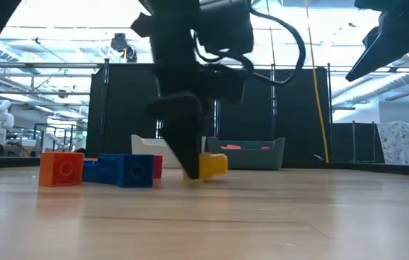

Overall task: Sort blocks by size
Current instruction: Put the yellow 1 stud game piece into the blue bin, then put the red cube 4 stud game piece into the white bin, then put the blue 1 stud game piece into the blue bin

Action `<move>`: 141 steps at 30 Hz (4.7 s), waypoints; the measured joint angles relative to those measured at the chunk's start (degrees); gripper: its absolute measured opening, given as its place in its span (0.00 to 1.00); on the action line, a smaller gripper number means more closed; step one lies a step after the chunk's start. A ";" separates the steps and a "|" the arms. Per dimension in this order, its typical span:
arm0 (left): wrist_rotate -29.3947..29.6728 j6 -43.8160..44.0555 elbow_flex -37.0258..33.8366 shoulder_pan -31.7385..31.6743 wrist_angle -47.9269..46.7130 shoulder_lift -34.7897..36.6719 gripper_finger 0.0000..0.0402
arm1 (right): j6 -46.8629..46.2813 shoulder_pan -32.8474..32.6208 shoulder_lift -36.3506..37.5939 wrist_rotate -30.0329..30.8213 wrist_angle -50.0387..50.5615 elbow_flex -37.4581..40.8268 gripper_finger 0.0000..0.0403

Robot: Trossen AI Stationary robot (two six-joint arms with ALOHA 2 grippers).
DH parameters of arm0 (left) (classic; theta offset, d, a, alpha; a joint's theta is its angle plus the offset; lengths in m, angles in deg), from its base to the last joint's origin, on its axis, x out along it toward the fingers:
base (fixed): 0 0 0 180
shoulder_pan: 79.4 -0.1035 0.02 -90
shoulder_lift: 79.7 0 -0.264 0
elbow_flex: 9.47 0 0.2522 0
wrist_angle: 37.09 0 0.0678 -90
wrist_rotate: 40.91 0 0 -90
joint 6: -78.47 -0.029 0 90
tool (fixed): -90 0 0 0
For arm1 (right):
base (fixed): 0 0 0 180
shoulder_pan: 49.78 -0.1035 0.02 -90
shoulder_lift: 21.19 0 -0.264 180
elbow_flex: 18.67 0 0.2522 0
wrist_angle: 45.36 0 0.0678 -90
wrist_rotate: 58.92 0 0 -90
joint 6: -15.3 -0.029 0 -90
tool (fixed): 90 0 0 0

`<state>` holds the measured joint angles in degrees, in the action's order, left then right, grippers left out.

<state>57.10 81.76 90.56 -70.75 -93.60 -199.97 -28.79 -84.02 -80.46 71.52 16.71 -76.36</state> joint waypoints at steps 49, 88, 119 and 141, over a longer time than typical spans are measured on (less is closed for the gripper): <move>3.15 -15.44 16.43 -12.14 -15.64 -1.32 0.56 | 1.70 0.02 0.01 0.07 0.01 0.02 0.48; 14.02 54.91 -11.44 5.00 -4.09 4.45 0.54 | 1.75 0.09 -0.01 -0.01 -4.01 6.08 0.48; 19.61 11.31 -7.24 -39.44 3.36 19.89 0.24 | 1.52 0.11 0.00 -0.03 -3.88 6.12 0.48; 4.83 -2.14 -7.13 -37.44 0.51 17.89 0.58 | 1.49 0.11 -0.02 0.00 -4.08 6.12 0.48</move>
<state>61.92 79.62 83.43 -108.19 -93.09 -182.07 -27.31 -83.91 -80.48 71.52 12.63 -70.24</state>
